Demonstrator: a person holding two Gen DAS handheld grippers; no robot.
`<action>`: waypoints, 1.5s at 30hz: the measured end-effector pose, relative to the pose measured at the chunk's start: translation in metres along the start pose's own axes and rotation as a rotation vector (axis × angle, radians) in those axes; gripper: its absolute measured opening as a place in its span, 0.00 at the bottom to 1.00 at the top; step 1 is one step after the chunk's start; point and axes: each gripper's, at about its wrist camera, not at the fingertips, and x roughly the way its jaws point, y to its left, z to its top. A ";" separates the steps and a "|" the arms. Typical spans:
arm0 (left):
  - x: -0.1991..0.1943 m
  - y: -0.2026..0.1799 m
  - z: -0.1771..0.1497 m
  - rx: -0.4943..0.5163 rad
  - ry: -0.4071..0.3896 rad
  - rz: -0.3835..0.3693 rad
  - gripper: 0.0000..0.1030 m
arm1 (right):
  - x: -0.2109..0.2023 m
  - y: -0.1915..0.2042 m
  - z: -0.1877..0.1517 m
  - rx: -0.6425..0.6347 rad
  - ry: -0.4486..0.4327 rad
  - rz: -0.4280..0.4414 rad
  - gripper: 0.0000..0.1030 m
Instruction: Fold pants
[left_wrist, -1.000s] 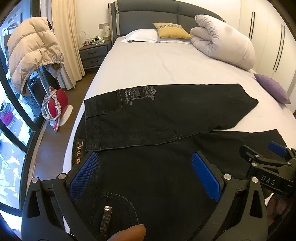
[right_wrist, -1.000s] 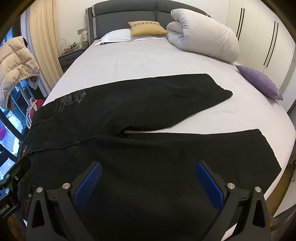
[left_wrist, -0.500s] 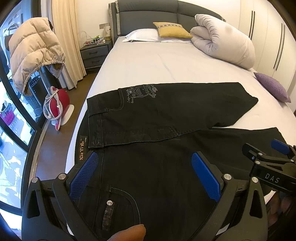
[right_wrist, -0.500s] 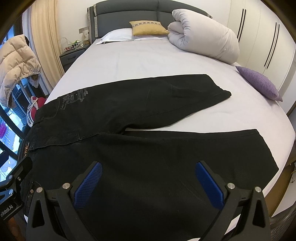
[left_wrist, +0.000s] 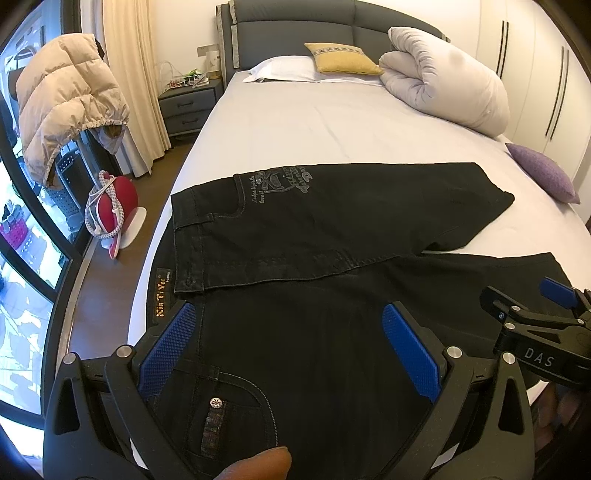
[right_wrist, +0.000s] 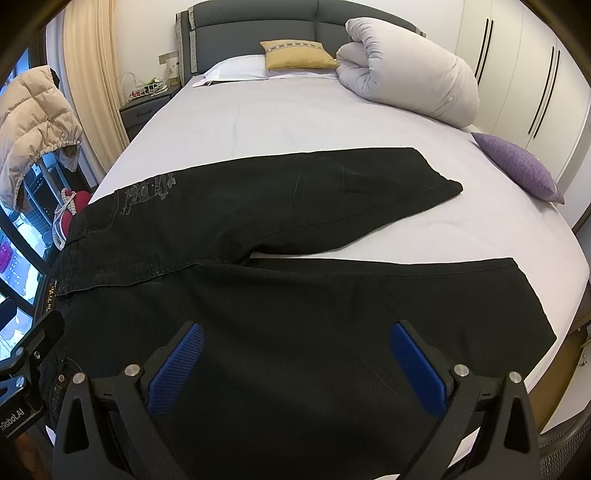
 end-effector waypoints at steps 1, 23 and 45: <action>0.001 0.000 0.001 0.001 0.001 0.000 1.00 | 0.000 0.000 0.000 0.000 -0.001 0.000 1.00; 0.013 0.018 0.025 0.022 -0.023 -0.042 1.00 | 0.008 0.002 0.015 -0.034 0.024 0.100 1.00; 0.202 0.114 0.206 0.243 0.199 -0.125 1.00 | 0.089 0.034 0.139 -0.298 0.025 0.357 0.78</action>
